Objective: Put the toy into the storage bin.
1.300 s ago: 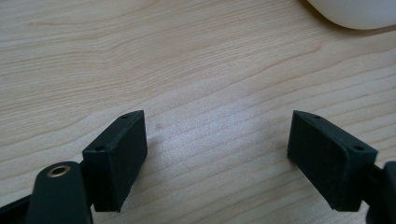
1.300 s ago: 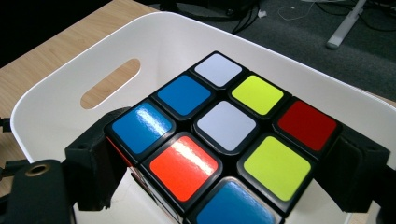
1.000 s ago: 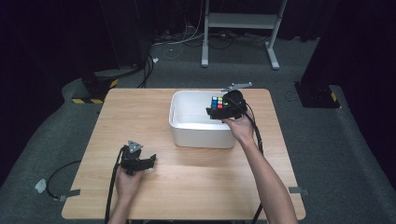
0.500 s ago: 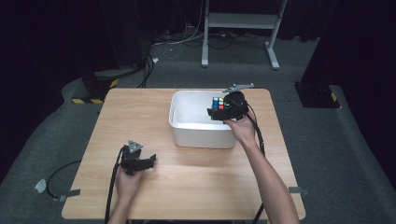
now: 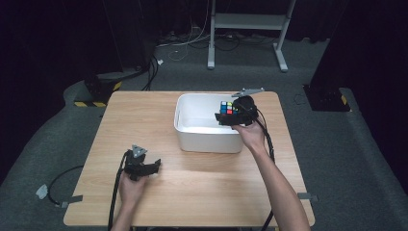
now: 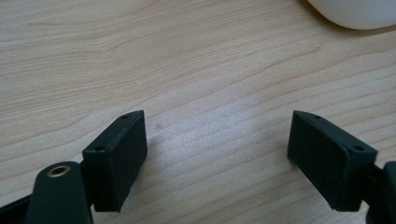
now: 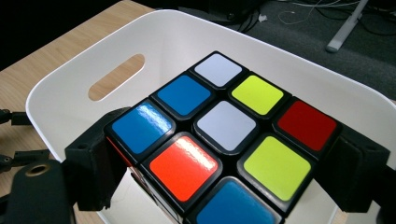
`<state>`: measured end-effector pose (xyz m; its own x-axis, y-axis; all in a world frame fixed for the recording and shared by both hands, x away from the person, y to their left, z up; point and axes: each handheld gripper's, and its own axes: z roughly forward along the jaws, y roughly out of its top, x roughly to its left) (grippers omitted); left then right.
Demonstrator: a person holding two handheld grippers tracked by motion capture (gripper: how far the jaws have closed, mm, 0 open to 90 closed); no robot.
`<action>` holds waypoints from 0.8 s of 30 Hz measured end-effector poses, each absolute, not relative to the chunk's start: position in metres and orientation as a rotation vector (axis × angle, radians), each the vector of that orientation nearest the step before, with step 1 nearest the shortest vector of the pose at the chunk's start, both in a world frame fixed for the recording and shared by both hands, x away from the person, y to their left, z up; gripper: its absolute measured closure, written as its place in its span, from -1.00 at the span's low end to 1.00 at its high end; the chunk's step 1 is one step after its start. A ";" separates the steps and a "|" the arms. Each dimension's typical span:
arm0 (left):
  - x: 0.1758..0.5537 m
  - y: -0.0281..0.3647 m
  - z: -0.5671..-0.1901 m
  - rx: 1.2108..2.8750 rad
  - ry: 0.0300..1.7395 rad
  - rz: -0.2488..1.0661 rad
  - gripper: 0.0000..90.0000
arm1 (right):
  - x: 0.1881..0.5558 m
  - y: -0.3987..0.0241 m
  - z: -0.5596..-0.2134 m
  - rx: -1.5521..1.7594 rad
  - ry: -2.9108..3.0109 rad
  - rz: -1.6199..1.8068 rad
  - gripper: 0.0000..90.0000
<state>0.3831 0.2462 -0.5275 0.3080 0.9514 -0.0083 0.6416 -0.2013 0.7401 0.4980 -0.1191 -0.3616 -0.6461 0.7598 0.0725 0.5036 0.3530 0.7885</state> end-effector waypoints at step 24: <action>0.383 0.246 -0.528 1.931 1.411 0.615 -0.56 | 0.492 -0.131 -0.366 1.138 2.294 1.203 -0.69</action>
<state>0.3831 0.2461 -0.5275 0.3076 0.9515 -0.0086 0.6414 -0.2007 0.7404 0.4920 -0.1309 -0.3662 -0.6358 0.7673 0.0842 0.5057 0.3316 0.7965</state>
